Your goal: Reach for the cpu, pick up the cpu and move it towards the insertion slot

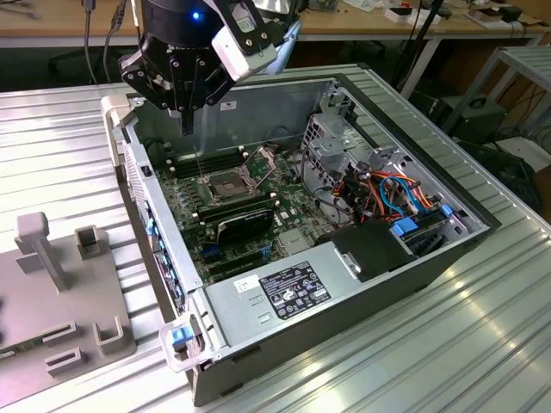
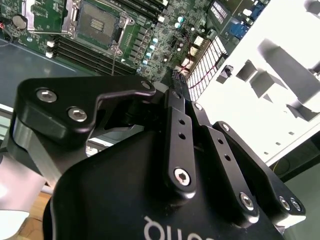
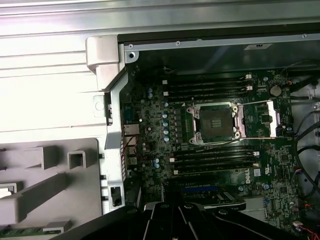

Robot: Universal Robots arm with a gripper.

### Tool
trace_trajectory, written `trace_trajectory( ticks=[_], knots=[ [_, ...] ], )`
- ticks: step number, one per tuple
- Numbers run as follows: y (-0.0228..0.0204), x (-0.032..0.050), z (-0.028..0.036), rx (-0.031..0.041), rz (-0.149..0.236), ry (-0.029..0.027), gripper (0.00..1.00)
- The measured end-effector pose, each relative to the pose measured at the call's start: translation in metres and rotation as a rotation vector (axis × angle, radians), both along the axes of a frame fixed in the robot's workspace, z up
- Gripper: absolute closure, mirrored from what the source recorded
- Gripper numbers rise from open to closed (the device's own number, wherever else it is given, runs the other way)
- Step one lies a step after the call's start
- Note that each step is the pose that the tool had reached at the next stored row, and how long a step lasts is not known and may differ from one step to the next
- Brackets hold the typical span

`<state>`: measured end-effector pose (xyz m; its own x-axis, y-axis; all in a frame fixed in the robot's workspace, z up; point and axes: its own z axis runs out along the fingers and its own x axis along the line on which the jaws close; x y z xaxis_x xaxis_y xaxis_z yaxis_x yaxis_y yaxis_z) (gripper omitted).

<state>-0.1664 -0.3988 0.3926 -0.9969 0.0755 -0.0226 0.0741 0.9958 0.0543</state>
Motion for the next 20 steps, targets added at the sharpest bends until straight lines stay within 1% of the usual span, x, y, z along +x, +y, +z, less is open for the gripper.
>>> trace_trajectory(
  ticks=[20],
  knots=[
    [0.0, -0.0125, -0.0007, 0.0036, 0.0, 0.0, 0.89]
  ],
)
